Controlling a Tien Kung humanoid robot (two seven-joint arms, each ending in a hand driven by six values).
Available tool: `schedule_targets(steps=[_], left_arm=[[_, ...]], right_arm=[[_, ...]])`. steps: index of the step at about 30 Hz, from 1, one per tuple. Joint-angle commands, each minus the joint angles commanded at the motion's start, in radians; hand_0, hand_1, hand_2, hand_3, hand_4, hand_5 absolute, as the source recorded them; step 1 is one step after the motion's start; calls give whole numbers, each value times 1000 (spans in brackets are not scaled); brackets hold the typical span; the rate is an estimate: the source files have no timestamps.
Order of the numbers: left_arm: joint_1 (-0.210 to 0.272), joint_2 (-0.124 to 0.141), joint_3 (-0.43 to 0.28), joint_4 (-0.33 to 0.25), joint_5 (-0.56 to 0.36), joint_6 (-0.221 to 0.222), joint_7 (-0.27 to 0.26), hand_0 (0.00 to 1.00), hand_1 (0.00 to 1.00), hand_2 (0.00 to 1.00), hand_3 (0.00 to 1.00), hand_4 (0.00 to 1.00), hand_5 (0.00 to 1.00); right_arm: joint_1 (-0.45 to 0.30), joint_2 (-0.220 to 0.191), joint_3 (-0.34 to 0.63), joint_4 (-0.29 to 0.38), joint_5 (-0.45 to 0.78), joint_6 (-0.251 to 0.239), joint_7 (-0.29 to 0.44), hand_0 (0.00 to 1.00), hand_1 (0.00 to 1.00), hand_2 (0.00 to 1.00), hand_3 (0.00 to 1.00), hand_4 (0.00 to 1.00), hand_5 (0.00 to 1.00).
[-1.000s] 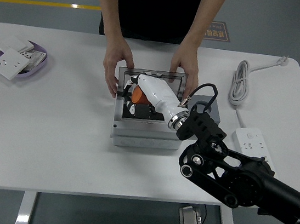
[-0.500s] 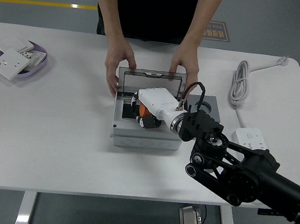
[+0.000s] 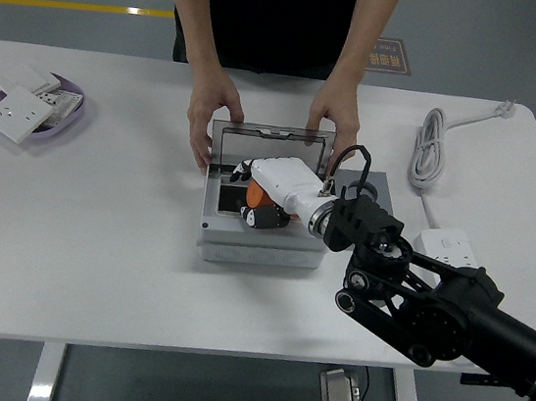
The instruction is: Pick up the cylinder from the cube,place it in the box,flap close box
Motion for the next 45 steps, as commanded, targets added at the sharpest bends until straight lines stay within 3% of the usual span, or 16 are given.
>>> schedule_targets(steps=[7,15,17,18,21,26,35,41,45], left_arm=[[3,-2,-12,-1,10,0,1,576,615,592,620,763,285],[8,-5,-24,-1,23,1,4,575,615,591,619,763,284],[9,-4,-20,0,20,2,5,575,615,591,619,763,284],[10,-4,-17,0,18,2,5,575,615,589,616,761,282],[9,-3,-9,1,12,2,5,575,615,589,616,761,282],[6,-1,0,0,6,2,5,576,615,587,613,754,273],[0,1,13,0,1,3,6,576,616,586,612,754,275],[-5,2,18,-1,0,3,6,576,616,585,611,752,270],[-4,0,20,-1,-1,3,6,575,616,583,609,742,259]], right_arm=[[-29,-32,83,48,163,32,0,931,727,734,720,704,389],[-57,-176,243,196,463,123,13,914,727,734,720,700,384],[-38,-210,269,229,535,125,13,914,727,734,720,700,384],[-24,-225,276,241,577,126,13,828,699,721,713,721,423],[29,-247,271,247,680,126,13,828,699,721,713,721,423],[116,-235,218,190,797,117,17,792,679,706,705,716,429],[248,-145,62,-15,893,101,72,778,676,700,703,712,433],[276,-111,-1,-141,905,95,100,771,671,696,703,707,437],[257,-127,-20,-130,877,90,93,766,663,689,698,706,438]])
